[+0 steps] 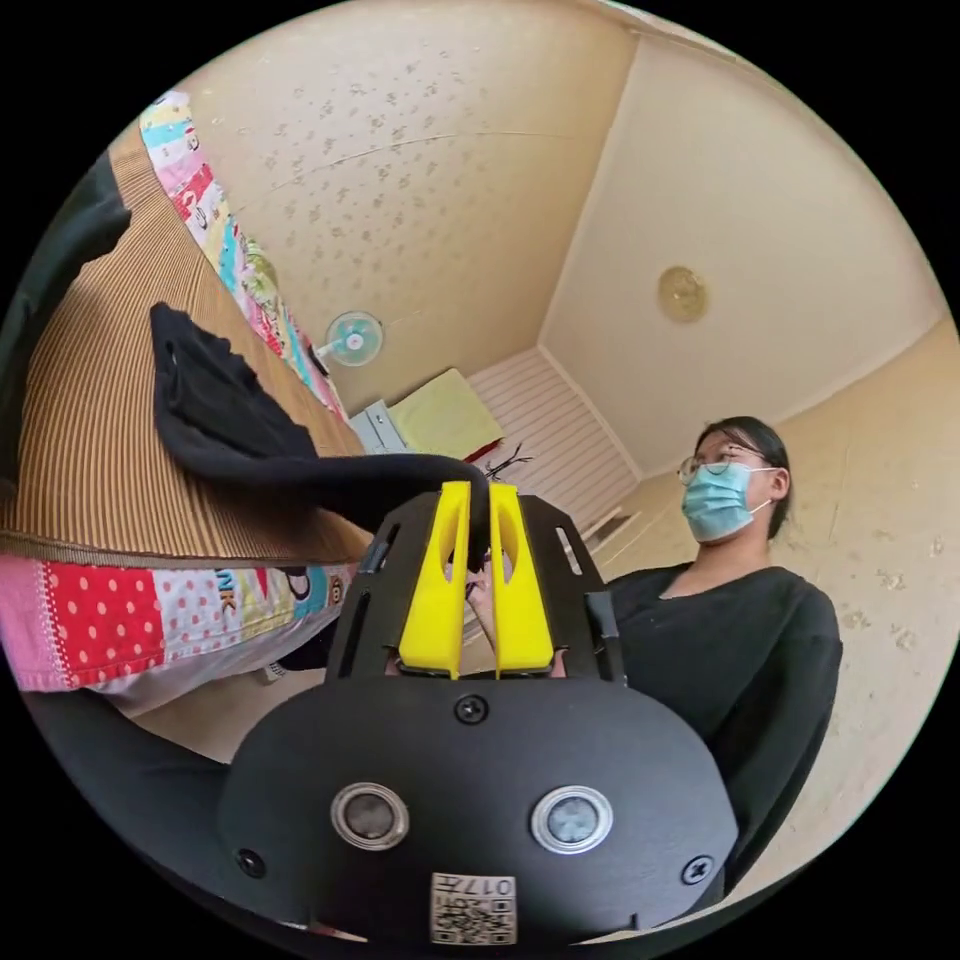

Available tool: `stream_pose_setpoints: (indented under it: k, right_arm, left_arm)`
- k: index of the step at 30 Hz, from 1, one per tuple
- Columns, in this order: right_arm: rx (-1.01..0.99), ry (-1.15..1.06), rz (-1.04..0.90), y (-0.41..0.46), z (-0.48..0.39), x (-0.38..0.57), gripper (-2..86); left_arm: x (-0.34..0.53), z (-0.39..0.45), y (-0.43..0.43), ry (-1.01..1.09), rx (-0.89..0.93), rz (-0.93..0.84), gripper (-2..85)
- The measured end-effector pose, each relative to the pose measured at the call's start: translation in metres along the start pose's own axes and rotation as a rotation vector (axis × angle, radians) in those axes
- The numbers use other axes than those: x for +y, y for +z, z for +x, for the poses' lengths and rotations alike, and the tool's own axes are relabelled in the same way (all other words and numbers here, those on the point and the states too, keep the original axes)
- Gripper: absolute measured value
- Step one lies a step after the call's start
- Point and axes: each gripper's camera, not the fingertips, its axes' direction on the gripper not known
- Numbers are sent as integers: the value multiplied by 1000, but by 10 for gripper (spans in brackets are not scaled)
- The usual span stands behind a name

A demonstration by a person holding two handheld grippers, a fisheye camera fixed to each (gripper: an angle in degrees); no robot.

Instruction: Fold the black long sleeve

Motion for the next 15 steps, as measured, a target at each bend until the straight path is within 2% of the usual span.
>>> stream_pose_setpoints:
  k: [3, 5, 7, 10, 13, 15]
  right_arm:
    - [76, -6, -13, -10, -5, -14, 31]
    - [310, 70, -119, 16, 18, -30, 31]
    - [434, 118, -196, 45, 43, -48, 32]
    - [470, 123, -155, 90, 84, -95, 35]
    - [553, 126, -140, 146, 136, -153, 45]
    - [618, 129, -168, 187, 171, -180, 62]
  left_arm:
    - [-6, -12, -9, -87, -38, 69, 41]
    - [-15, -42, -5, -214, -227, 104, 41]
    - [-30, -65, 2, -260, -300, 178, 41]
    - [-82, -107, 13, -307, -319, 271, 41]
    - [-154, -156, 30, -283, -391, 320, 56]
    - [-193, -191, 42, -231, -435, 293, 94]
